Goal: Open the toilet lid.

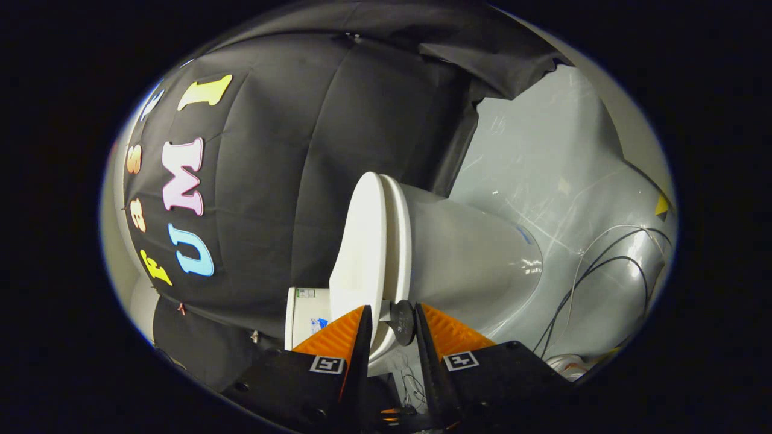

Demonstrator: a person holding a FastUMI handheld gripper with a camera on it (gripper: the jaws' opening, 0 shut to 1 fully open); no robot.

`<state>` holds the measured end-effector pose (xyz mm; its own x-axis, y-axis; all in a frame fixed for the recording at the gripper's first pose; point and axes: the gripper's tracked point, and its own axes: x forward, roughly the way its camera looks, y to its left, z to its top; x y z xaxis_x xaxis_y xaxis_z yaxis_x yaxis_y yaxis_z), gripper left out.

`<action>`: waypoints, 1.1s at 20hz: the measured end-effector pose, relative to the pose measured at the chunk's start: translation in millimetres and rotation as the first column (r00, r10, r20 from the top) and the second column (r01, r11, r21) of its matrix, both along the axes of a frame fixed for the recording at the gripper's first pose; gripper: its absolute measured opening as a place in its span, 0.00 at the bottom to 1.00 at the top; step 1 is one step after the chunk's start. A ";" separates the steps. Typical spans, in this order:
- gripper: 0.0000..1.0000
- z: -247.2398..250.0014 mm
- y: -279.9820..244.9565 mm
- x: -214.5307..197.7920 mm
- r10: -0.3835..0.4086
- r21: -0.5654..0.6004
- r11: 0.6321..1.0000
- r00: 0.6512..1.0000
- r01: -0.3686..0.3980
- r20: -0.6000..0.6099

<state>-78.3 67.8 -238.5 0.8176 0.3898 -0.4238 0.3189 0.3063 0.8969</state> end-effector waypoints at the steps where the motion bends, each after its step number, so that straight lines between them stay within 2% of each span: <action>1: 0.45 -3.1 3.6 -0.8 0.010 -0.004 1.000 1.000 -0.010 0.002; 6: 0.45 -8.4 17.4 1.3 0.057 -0.005 0.998 0.998 -0.057 0.015; 10: 0.45 -18.9 12.7 2.8 0.035 -0.001 0.999 0.999 -0.035 0.008; 12: 0.23 -27.4 9.9 13.6 -0.008 0.036 0.999 1.000 0.008 0.001; 13: 0.13 -20.6 2.2 -3.8 0.004 0.028 1.000 1.000 -0.004 0.007; 22: 0.13 -17.9 12.3 5.3 0.017 0.086 0.996 1.000 -0.018 0.006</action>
<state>-73.0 80.1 -256.3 0.8126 0.4388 -0.3836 0.3094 0.2330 0.9219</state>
